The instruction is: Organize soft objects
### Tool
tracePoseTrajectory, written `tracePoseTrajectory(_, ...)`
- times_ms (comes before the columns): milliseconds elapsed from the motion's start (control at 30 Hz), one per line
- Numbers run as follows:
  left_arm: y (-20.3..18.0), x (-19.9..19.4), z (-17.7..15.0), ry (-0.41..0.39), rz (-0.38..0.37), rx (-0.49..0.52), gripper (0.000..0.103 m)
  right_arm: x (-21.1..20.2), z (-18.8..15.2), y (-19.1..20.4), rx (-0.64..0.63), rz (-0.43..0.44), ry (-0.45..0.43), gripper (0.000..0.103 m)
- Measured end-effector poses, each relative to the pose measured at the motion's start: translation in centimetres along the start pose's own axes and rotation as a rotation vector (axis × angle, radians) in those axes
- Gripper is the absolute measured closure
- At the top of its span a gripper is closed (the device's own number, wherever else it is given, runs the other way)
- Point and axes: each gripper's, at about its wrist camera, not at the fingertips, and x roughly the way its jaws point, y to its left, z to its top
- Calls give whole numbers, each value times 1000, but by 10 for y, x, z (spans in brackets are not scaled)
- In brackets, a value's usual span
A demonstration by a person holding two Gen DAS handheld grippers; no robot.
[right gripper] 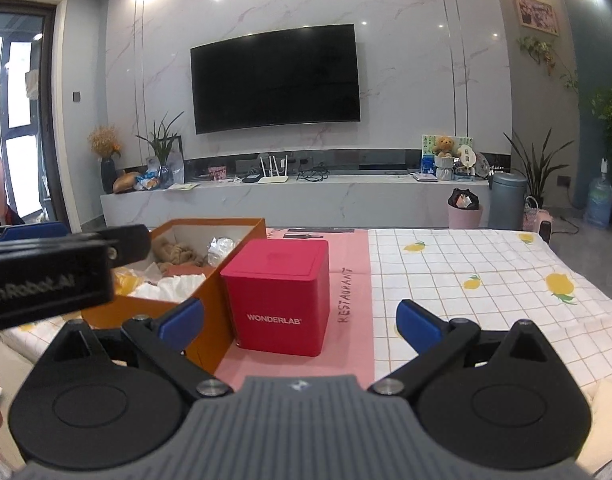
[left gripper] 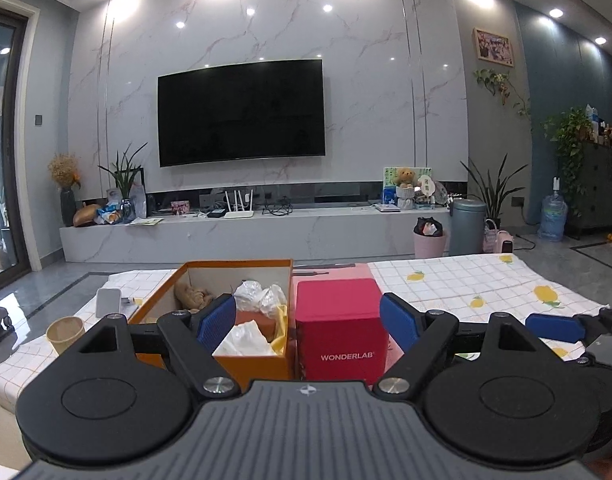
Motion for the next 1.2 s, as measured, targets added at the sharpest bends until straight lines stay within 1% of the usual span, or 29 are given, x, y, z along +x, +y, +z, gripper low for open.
tracePoseTrajectory(67,-1,3,-5,-6,-14,-3,6,4,-4,-2,-16,-5,-4,3)
tracePoseTrajectory(133,-4,8,-11,3,-28,10,4,8,-8,-4,-23,-2,-2,3)
tracePoseTrajectory(233,-10,13,-17,21,-6,25,3,14,-14,-7,-8,8,2,3)
tracePoseTrajectory(333,-15,15,-21,19,2,42,3,18,-20,-9,-14,6,-3,3)
tracePoseTrajectory(467,-10,19,-25,45,-15,6,3,23,-21,-8,-43,-27,-10,3)
tracePoseTrajectory(533,-9,20,-27,44,-22,0,3,25,-22,-7,-55,-26,-2,3)
tracePoseTrajectory(567,-10,20,-29,42,-19,0,3,27,-22,-8,-56,-18,11,3)
tracePoseTrajectory(767,-11,21,-32,56,-20,-10,3,29,-26,-9,-54,-22,26,3)
tracePoseTrajectory(933,-15,21,-32,53,-2,-3,3,30,-27,-7,-69,-33,33,3)
tracePoseTrajectory(1000,-13,22,-31,71,-15,-37,3,30,-26,-8,-50,-32,31,3)
tracePoseTrajectory(1067,-11,22,-29,81,-37,-61,3,30,-26,-12,-5,-5,41,3)
tracePoseTrajectory(1133,-12,23,-29,83,-37,-54,3,30,-27,-14,17,10,47,3)
tracePoseTrajectory(1200,-12,24,-28,83,-37,-43,3,30,-27,-12,1,-3,44,3)
